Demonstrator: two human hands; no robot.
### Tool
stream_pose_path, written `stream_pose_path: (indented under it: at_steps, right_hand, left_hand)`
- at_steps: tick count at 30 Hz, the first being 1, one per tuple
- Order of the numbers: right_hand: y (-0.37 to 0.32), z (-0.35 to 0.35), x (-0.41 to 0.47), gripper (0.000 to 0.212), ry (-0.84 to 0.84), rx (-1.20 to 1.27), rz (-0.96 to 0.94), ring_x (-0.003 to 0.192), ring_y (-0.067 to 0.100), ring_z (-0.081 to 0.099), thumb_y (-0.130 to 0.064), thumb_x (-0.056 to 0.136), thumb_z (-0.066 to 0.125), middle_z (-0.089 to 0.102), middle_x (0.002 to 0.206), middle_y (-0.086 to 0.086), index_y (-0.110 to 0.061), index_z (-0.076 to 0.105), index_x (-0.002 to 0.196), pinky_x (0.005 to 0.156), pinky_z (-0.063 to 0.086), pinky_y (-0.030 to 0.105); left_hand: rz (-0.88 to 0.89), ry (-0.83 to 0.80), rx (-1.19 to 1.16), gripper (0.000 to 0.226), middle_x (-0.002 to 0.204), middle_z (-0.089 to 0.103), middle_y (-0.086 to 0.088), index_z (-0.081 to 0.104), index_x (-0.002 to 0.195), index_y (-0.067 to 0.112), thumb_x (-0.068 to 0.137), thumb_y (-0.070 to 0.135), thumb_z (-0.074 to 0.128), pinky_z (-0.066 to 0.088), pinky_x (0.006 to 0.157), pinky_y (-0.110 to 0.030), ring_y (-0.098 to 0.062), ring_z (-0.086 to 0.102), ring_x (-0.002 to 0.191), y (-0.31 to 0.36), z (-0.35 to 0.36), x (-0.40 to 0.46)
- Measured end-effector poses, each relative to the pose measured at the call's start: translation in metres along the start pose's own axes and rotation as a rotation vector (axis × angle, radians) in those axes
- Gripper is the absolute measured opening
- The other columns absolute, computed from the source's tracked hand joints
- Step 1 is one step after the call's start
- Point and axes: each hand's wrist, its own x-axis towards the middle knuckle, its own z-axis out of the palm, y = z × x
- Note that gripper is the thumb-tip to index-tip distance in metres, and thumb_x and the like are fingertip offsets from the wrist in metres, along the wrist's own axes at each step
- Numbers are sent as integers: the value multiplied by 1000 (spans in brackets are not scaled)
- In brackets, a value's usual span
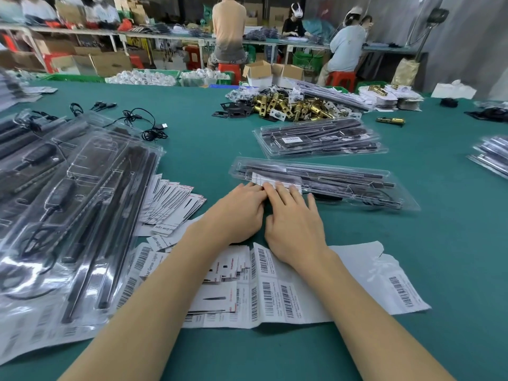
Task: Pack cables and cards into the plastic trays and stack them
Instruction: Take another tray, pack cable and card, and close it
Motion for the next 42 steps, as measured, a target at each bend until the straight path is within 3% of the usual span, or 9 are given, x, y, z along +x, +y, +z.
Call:
stream_pose_path:
  at_steps: [7, 13, 17, 20, 24, 26, 30, 36, 42]
  right_hand:
    - [1, 0, 1, 61, -57, -30, -33, 154, 24, 9, -29, 103, 30, 13, 168, -1, -25, 10, 161, 124, 4, 53]
    - [-1, -1, 2, 58, -69, -51, -34, 153, 25, 11, -30, 103, 31, 15, 167, -1, -25, 15, 159, 123, 6, 55]
    - [-3, -4, 4, 57, -105, -58, -27, 153, 25, 10, -29, 104, 31, 11, 168, -3, -25, 13, 158, 122, 7, 59]
    - [-7, -8, 8, 57, -153, -81, -23, 153, 28, 10, -30, 104, 31, 8, 168, -5, -24, 11, 158, 119, 9, 66]
    - [-14, -9, 9, 59, -165, -79, 8, 151, 30, 13, -32, 104, 31, 14, 166, -4, -28, 10, 158, 116, 8, 71]
    - [-20, -8, 10, 58, -156, -84, 30, 149, 32, 15, -34, 103, 30, 18, 165, -2, -28, 13, 158, 115, 6, 72]
    - [-28, -6, 9, 57, -133, -72, 73, 149, 33, 16, -38, 102, 27, 21, 164, -1, -28, 19, 157, 113, 2, 74]
    - [-34, 0, 8, 56, -120, -1, 142, 154, 34, 3, -36, 102, 29, 6, 167, 16, -33, 21, 157, 117, -6, 64]
    - [-37, 1, 10, 57, -142, -10, 171, 152, 44, -5, -35, 102, 30, 3, 163, 31, -33, 17, 158, 119, -6, 60]
  left_hand:
    - [-89, -81, -68, 35, 122, 66, -10, 62, 125, 9, 103, 12, 35, 44, 96, -40, -31, 57, 112, -11, -19, 0]
    - [-44, -149, -26, 39, 131, 60, -5, 53, 139, 16, 105, 13, 36, 36, 100, -32, -28, 51, 121, -17, -21, -3]
    - [-61, -93, -34, 42, 132, 65, 1, 58, 139, 25, 103, 16, 41, 41, 102, -32, -25, 55, 119, -19, -27, -5]
    - [-118, -20, -83, 30, 113, 74, 5, 72, 122, 31, 100, 26, 53, 49, 82, -25, -19, 65, 93, -21, -36, -9]
    - [-306, 209, 15, 14, 95, 70, 7, 64, 83, 29, 87, 40, 70, 54, 90, -40, -21, 65, 98, -45, -63, -13]
    - [-277, 311, 7, 28, 104, 64, 1, 58, 97, 24, 84, 42, 75, 51, 88, -40, -23, 61, 98, -53, -67, -14]
    - [-166, 35, -27, 50, 138, 48, 2, 53, 133, 35, 87, 46, 71, 44, 104, -39, -20, 52, 121, -42, -45, -14]
    - [-220, 145, 30, 39, 134, 48, 7, 55, 130, 35, 93, 48, 60, 52, 92, -41, -19, 57, 111, -41, -26, -10]
    - [-265, 186, 66, 39, 129, 50, 3, 57, 127, 33, 95, 54, 54, 45, 88, -36, -21, 55, 113, -37, -11, -10]
